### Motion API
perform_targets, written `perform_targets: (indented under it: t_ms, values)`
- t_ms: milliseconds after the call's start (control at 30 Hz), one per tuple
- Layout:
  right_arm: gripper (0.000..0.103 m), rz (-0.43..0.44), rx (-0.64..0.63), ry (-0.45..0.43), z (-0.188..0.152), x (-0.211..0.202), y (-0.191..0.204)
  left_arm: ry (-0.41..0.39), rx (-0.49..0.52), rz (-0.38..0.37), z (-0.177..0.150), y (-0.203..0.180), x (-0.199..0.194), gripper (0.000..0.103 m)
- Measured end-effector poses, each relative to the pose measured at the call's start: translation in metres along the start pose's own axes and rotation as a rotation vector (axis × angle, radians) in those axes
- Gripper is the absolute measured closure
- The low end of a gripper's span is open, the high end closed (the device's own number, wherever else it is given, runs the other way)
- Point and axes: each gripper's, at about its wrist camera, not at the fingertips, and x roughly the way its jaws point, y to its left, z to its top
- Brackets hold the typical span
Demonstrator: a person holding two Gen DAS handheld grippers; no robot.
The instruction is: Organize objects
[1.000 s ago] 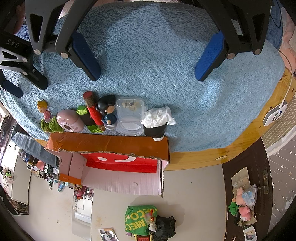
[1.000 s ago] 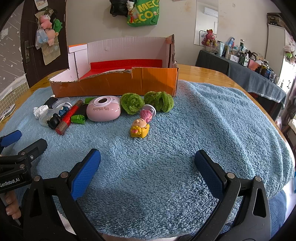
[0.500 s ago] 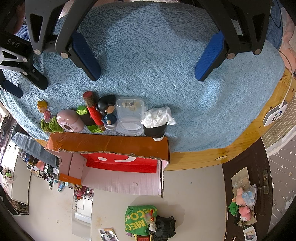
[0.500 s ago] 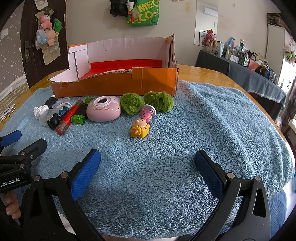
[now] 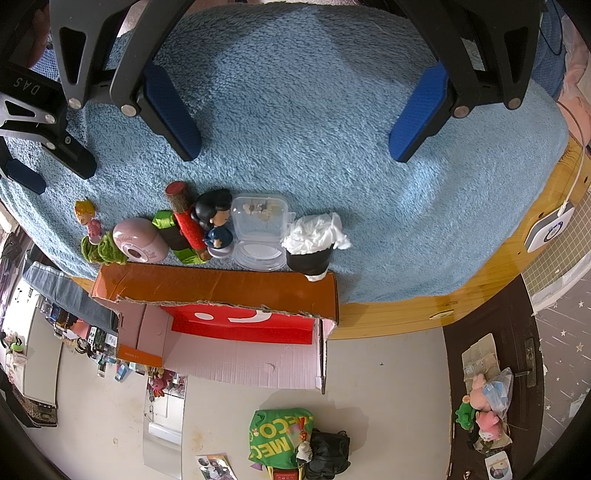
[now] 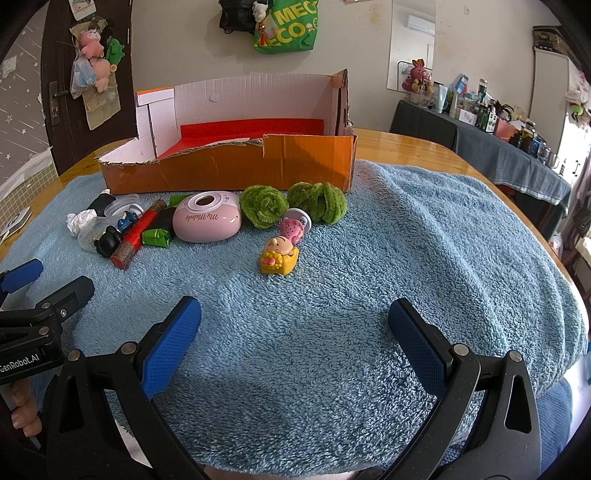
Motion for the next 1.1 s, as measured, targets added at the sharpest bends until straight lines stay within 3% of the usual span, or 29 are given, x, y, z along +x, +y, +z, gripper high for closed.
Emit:
perform_targets:
  t_ms: [467, 667, 1100]
  values:
    - [0.000, 0.002, -0.001, -0.002, 0.000, -0.001, 0.001, 0.007, -0.001, -0.004, 0.002, 0.001, 0.001, 0.000]
    - [0.000, 0.012, -0.003, 0.000, 0.005, -0.004, 0.000, 0.019, -0.006, -0.055, 0.007, 0.004, -0.004, 0.000]
    - [0.000, 0.011, 0.014, -0.019, 0.032, 0.005, -0.004, 0.034, 0.007, -0.108, 0.049, 0.031, 0.000, 0.000]
